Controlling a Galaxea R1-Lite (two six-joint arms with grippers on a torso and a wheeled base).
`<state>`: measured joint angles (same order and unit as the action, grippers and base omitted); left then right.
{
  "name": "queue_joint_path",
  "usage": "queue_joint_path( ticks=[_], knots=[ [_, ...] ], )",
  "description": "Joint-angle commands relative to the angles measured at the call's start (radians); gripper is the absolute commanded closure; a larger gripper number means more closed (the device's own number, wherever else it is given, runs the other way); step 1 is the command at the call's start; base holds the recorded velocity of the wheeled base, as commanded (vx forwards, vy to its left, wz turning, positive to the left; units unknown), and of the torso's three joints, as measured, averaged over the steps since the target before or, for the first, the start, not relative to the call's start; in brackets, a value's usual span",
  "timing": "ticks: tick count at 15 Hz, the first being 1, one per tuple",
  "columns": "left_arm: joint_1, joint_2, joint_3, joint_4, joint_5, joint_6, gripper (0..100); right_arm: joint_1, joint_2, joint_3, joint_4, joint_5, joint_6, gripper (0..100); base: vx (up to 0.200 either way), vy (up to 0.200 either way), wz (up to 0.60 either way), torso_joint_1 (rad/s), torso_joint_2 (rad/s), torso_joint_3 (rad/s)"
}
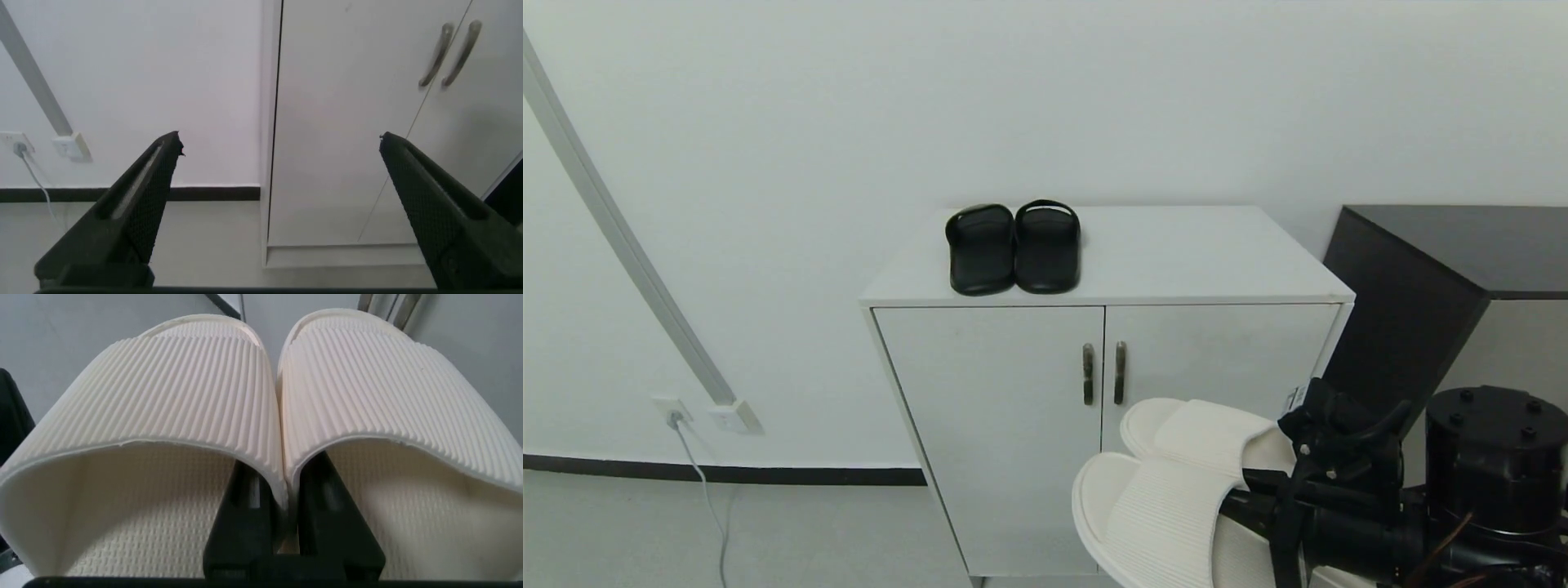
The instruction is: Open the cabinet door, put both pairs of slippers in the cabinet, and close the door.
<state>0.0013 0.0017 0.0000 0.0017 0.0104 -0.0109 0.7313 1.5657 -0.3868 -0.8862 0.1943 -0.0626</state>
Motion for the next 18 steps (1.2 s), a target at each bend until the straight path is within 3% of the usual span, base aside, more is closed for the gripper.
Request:
queue_joint_path(
  ticks=[1,11,18],
  knots=[
    [0.0,0.0,0.0,0.0,0.0,0.0,0,0.0,0.002,0.0,0.0,0.002,0.0,100,0.0,0.0,0.0,-0.188,0.51,0.315],
    [0.0,0.0,-0.002,0.001,-0.003,0.005,0,0.007,0.011,0.016,0.0,0.001,0.0,100,0.0,0.0,0.0,-0.15,0.48,0.33],
    [0.0,0.0,0.0,0.001,-0.006,0.006,0,0.013,0.011,0.023,0.0,0.001,0.0,100,0.0,0.0,0.0,-0.064,0.44,0.381]
  ],
)
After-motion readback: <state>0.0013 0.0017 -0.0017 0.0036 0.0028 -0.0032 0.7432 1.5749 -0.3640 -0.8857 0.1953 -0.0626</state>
